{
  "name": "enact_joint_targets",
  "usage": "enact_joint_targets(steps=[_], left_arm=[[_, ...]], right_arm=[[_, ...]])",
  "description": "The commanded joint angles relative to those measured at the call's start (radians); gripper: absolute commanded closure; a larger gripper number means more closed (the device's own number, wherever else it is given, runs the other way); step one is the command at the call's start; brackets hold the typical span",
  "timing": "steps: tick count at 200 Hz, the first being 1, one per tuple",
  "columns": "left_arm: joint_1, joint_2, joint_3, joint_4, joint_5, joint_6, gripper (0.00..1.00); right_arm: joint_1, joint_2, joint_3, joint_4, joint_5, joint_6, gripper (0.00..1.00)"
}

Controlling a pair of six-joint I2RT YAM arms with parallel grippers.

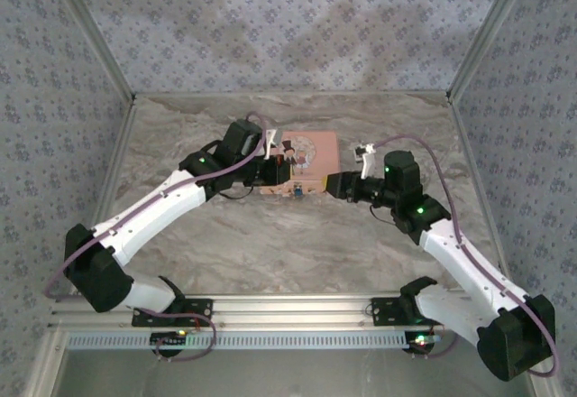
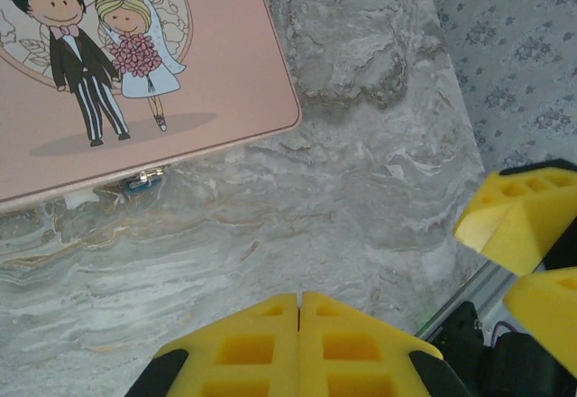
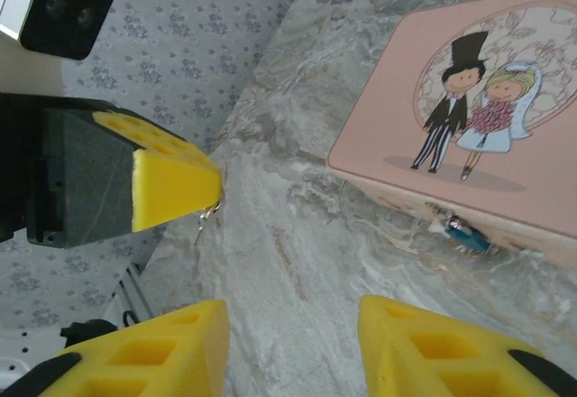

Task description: Unlock a padlock with a key

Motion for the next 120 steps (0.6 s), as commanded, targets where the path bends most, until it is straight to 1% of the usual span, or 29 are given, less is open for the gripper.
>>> enact_joint_targets(steps=[1, 13, 23, 34, 46, 55, 71, 88, 104, 120], left_arm=[[-0.004, -0.031, 0.038, -0.022, -0.067, -0.043, 1.00], [-0.010, -0.034, 0.049, -0.056, -0.132, -0.054, 1.00], [-0.017, -0.037, 0.051, -0.064, -0.167, -0.066, 1.00], [-0.021, -0.039, 0.047, -0.061, -0.190, -0.085, 1.00], [-0.026, -0.036, 0.047, -0.059, -0.210, -0.103, 1.00], [-0.031, -0.031, 0.046, -0.061, -0.225, -0.112, 1.00], [-0.042, -0.025, 0.048, -0.060, -0.241, -0.122, 1.00], [-0.053, -0.020, 0.055, -0.065, -0.261, -0.129, 1.00], [-0.060, -0.016, 0.057, -0.068, -0.277, -0.136, 1.00], [-0.064, -0.016, 0.054, -0.063, -0.278, -0.144, 1.00]], right_arm=[[0.048, -0.002, -0.008, 0.049, 0.032, 0.012, 0.58], [0.075, 0.019, -0.005, 0.063, 0.062, 0.030, 0.62], [0.104, 0.037, -0.009, 0.094, 0.089, 0.050, 0.69], [0.144, 0.052, -0.015, 0.134, 0.142, 0.073, 0.70], [0.194, 0.066, -0.021, 0.173, 0.218, 0.078, 0.68], [0.231, 0.079, -0.024, 0.198, 0.280, 0.104, 0.64], [0.279, 0.108, -0.035, 0.258, 0.347, 0.121, 0.62], [0.300, 0.140, -0.038, 0.312, 0.370, 0.146, 0.62], [0.324, 0.176, -0.028, 0.336, 0.391, 0.164, 0.54], [0.357, 0.217, -0.010, 0.341, 0.422, 0.163, 0.54]])
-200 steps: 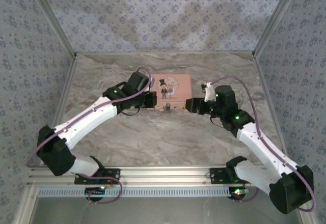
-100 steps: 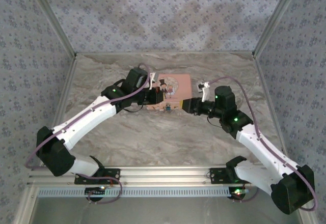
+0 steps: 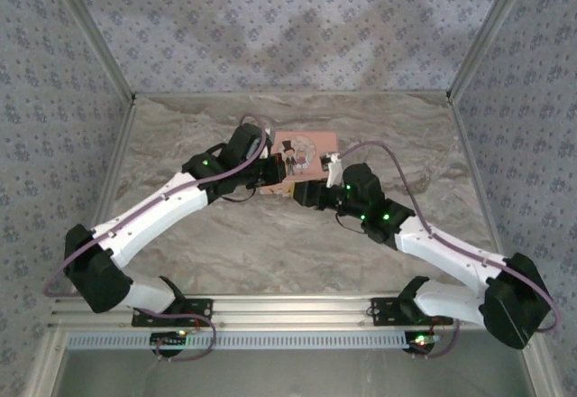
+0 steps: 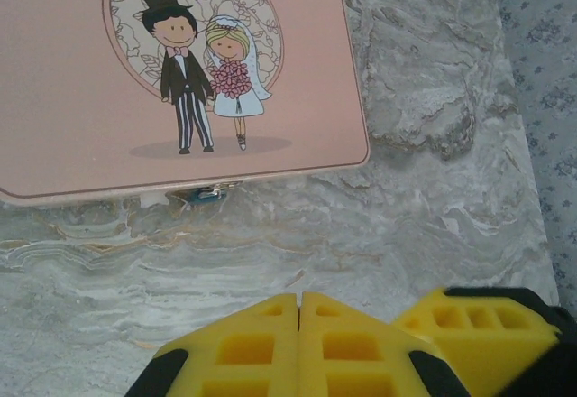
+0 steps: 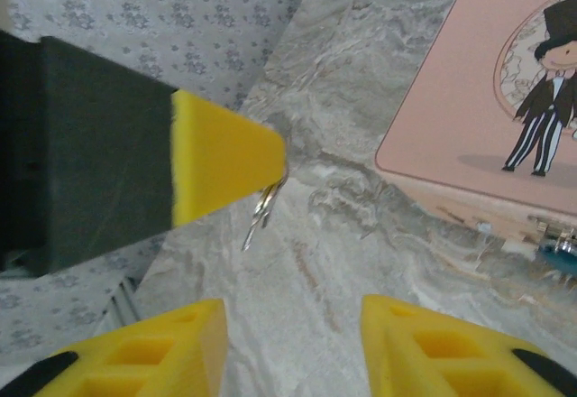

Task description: Unlock a padlock with a key

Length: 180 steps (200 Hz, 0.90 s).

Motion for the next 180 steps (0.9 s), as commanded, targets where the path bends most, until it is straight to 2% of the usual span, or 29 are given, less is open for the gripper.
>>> enact_joint_targets(steps=[1, 55, 123, 157, 180], left_arm=[[-0.010, -0.014, 0.040, -0.012, -0.036, -0.025, 1.00], [-0.016, -0.016, 0.033, -0.009, -0.039, -0.034, 1.00], [-0.019, -0.028, 0.024, 0.006, -0.045, -0.059, 1.00], [-0.019, -0.047, 0.003, 0.042, -0.026, -0.099, 1.00], [-0.018, -0.067, -0.026, 0.091, -0.007, -0.153, 1.00]], right_arm=[[0.041, 0.047, 0.022, 0.071, 0.089, 0.032, 0.54], [0.052, 0.106, 0.049, 0.120, 0.101, 0.057, 0.57], [0.065, 0.154, 0.072, 0.171, 0.097, 0.062, 0.53], [0.070, 0.163, 0.077, 0.194, 0.134, 0.061, 0.57], [0.071, 0.158, 0.071, 0.219, 0.180, 0.059, 0.64]])
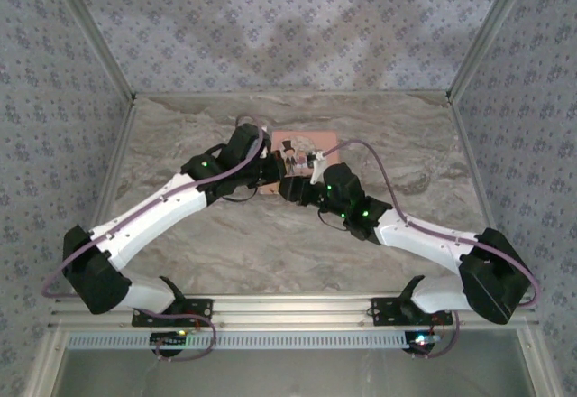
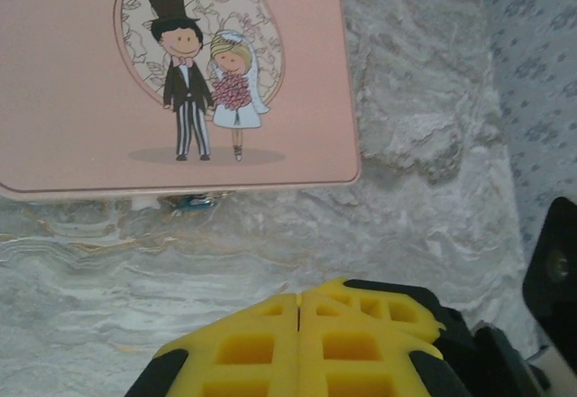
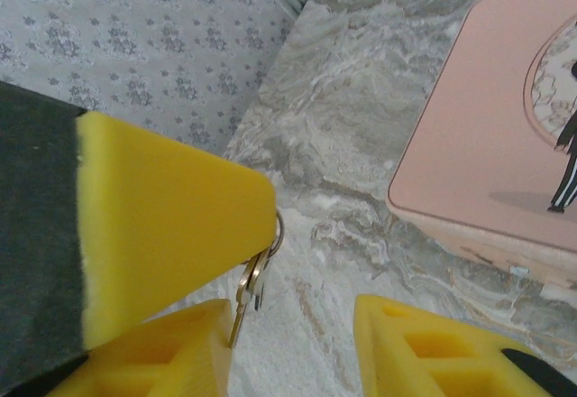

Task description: Unlock a padlock with a key

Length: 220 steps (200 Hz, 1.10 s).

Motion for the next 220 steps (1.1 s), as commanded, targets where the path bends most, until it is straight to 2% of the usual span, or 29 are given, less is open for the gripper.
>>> enact_joint_targets(steps=[1, 17, 41, 69, 101, 112, 125, 142, 147, 193, 220], left_arm=[[-0.010, -0.050, -0.023, 0.064, 0.024, -0.066, 1.00], [-0.011, -0.055, -0.029, 0.081, 0.036, -0.089, 1.00], [-0.011, -0.060, -0.026, 0.078, 0.040, -0.096, 1.00], [-0.012, -0.068, -0.032, 0.078, 0.038, -0.102, 1.00], [-0.010, -0.080, -0.031, 0.070, 0.018, -0.090, 1.00], [-0.009, -0.088, -0.030, 0.069, 0.010, -0.082, 0.87], [-0.004, -0.101, -0.032, 0.070, 0.000, -0.068, 0.78], [0.010, -0.126, -0.034, 0.076, -0.001, -0.049, 0.54], [0.014, -0.134, -0.035, 0.079, -0.003, -0.046, 0.51], [0.082, -0.219, -0.090, 0.179, 0.102, 0.018, 0.49], [0.123, -0.260, -0.142, 0.269, 0.204, 0.054, 0.50]], right_arm=[[0.007, -0.001, 0.028, 0.060, 0.069, 0.009, 0.64], [0.007, -0.005, 0.027, 0.074, 0.091, 0.007, 0.68], [0.007, -0.014, 0.039, 0.062, 0.107, -0.014, 0.79], [0.006, -0.026, 0.039, 0.041, 0.099, -0.039, 1.00], [0.002, -0.050, 0.017, 0.030, 0.073, -0.057, 1.00], [-0.004, -0.063, 0.002, 0.028, 0.057, -0.064, 1.00], [-0.020, -0.085, -0.021, 0.032, 0.016, -0.069, 1.00], [-0.063, -0.116, -0.050, 0.047, -0.082, -0.073, 1.00], [-0.075, -0.128, -0.057, 0.044, -0.108, -0.075, 1.00], [-0.228, -0.175, -0.061, 0.095, -0.540, -0.069, 1.00], [-0.277, -0.198, -0.015, 0.053, -0.668, -0.083, 1.00]])
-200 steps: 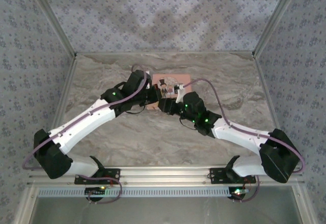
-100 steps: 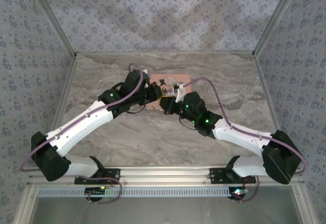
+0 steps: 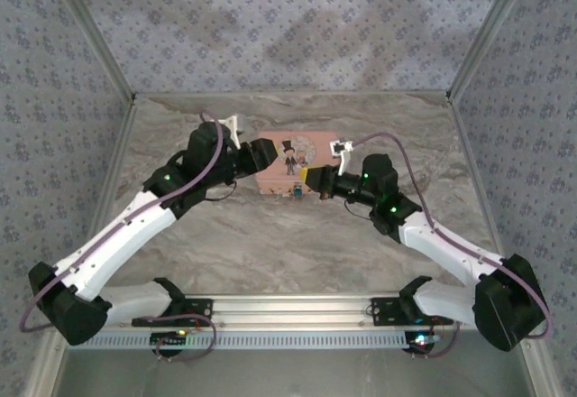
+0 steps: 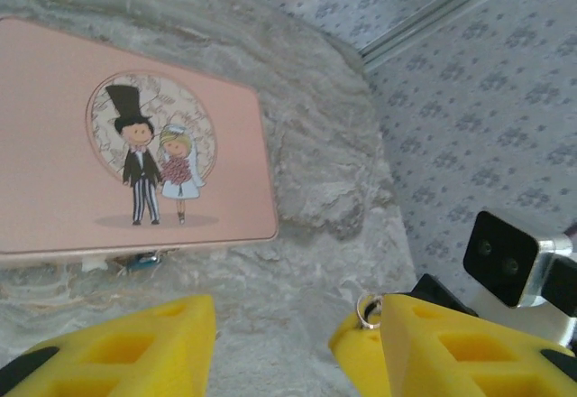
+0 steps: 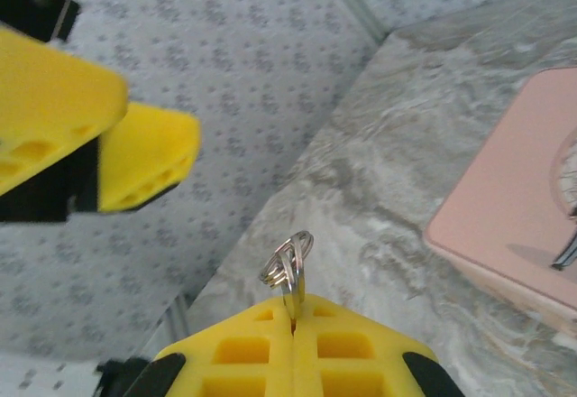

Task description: Unlock a padlock with a key

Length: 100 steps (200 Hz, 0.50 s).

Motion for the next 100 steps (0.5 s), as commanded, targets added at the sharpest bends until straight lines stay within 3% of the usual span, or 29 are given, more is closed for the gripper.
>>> enact_joint_targets(steps=[1, 37, 70, 100], left_arm=[[0.028, -0.042, -0.042, 0.117, 0.123, 0.061, 0.50], [0.063, -0.076, -0.139, 0.328, 0.297, 0.066, 0.57], [0.066, -0.056, -0.182, 0.498, 0.418, 0.025, 0.60], [0.066, -0.050, -0.221, 0.634, 0.469, -0.011, 0.52]], right_arm=[[-0.032, -0.037, 0.054, 0.000, -0.229, -0.022, 1.00], [-0.057, -0.052, 0.098, -0.004, -0.336, -0.021, 1.00], [-0.058, -0.071, 0.116, -0.020, -0.340, -0.027, 1.00], [-0.057, -0.082, 0.112, 0.014, -0.346, 0.003, 1.00]])
